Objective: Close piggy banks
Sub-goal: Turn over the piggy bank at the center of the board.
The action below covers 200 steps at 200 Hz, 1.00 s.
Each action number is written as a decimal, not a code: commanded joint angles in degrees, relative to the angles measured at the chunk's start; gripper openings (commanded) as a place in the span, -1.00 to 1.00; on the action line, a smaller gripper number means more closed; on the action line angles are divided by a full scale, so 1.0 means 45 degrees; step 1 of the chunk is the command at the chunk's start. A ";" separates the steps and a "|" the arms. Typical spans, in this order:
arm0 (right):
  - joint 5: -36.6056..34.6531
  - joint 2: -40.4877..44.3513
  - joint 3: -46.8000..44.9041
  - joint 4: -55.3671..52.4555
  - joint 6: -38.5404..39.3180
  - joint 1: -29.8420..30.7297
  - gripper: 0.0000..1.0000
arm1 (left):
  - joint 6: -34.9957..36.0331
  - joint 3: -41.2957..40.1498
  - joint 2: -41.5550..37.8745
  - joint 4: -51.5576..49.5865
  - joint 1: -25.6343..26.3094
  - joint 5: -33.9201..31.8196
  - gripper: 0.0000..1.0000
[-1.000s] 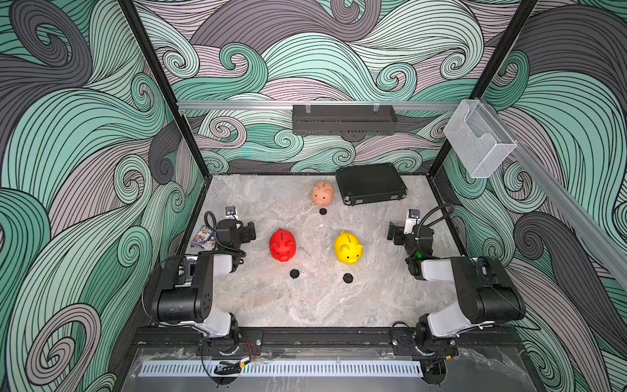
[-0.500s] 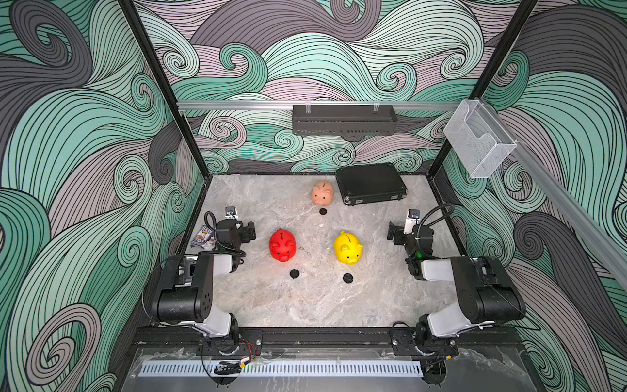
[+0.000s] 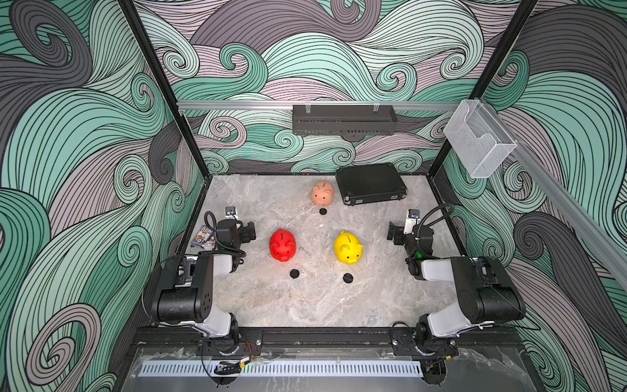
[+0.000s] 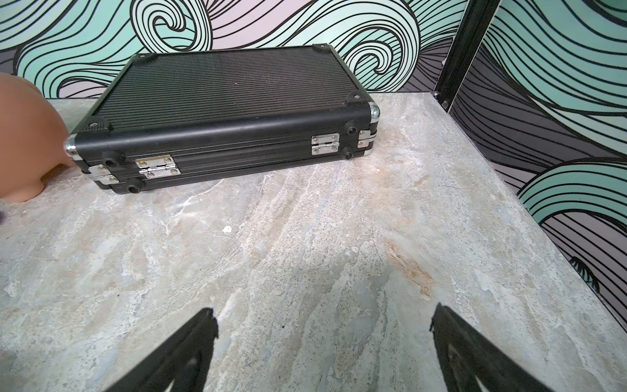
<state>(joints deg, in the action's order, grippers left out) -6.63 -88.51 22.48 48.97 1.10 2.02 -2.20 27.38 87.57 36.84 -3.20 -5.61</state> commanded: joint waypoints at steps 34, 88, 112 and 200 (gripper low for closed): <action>0.0045 0.0077 0.0054 0.0146 -0.0050 0.0035 0.99 | -0.0152 0.0019 -0.0036 0.0153 0.0062 -0.0142 0.97; -0.1180 0.0335 0.0041 0.0137 -0.0239 0.0229 0.99 | -0.0453 -0.0044 -0.1421 -0.0507 0.0125 -0.1695 0.97; -0.2252 0.2371 0.0793 -0.3020 -0.0400 0.0424 0.99 | -0.1507 0.1353 -0.3477 -0.4045 0.0218 -0.1929 0.97; -0.0272 0.8030 0.2364 -0.8701 -0.6123 0.0034 0.99 | -0.6466 0.3134 -0.8000 -0.9414 0.0206 -0.1941 0.97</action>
<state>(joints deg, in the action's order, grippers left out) -13.37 -54.59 31.62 20.73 -16.27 3.25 -22.81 41.21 55.96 3.27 -2.44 -12.56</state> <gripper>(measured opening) 0.993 0.986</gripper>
